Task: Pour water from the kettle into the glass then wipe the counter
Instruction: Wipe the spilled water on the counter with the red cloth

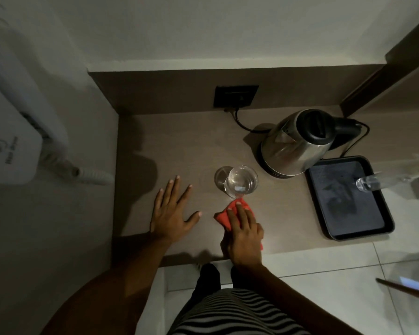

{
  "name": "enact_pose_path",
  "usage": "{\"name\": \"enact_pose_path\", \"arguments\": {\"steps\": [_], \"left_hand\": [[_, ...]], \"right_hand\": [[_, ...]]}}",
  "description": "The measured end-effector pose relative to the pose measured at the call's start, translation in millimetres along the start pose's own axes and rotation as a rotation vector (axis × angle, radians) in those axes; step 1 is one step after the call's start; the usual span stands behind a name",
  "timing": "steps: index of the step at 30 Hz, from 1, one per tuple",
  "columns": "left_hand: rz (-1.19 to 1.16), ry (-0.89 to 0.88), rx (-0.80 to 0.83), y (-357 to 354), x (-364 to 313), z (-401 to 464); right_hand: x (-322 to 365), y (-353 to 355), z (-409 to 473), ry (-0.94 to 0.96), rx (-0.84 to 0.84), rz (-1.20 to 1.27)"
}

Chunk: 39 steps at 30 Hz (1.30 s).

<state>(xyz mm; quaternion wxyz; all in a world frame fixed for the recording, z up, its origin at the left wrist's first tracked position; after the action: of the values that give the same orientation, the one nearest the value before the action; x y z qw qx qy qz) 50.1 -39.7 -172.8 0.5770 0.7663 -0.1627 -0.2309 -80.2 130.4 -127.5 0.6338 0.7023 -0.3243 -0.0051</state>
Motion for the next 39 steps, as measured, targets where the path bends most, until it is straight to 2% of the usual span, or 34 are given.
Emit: {"name": "enact_pose_path", "arguments": {"steps": [7, 10, 15, 18, 24, 30, 35, 39], "left_hand": [[0.015, -0.006, 0.003, 2, 0, 1], [-0.004, -0.013, 0.016, 1, 3, 0], [-0.044, -0.026, 0.001, 3, 3, -1], [-0.035, -0.029, 0.008, 2, 4, -1], [-0.048, -0.024, 0.02, 4, 4, -1], [-0.064, -0.031, 0.009, 6, 4, -1], [-0.086, -0.031, -0.001, 6, 4, -3], [-0.102, -0.029, -0.013, 8, 3, -4]], "right_hand": [[18, 5, 16, 0.192, 0.064, 0.097], [32, 8, 29, 0.269, 0.039, 0.105], [52, 0, 56, 0.343, 0.063, 0.002], [48, -6, 56, 0.387, 0.098, -0.029], [24, -3, 32, 0.592, 0.175, -0.079], [-17, 14, 6, 0.687, 0.271, -0.105], [-63, 45, 0, 0.678, 0.312, -0.109], [-94, 71, 18, 0.536, 0.255, -0.062]]}}
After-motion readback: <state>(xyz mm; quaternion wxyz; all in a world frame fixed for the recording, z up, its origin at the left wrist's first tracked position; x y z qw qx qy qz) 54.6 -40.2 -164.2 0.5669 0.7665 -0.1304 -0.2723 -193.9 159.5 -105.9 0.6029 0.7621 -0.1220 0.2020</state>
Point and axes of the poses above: each hand's wrist, its own z-axis towards the middle knuckle, its own y-axis out of the back of the hand, x = y × z, the point moved 7 cm from there along z, towards the middle knuckle, and after that the axes turned 11 degrees about y, right-handed, at the moved point
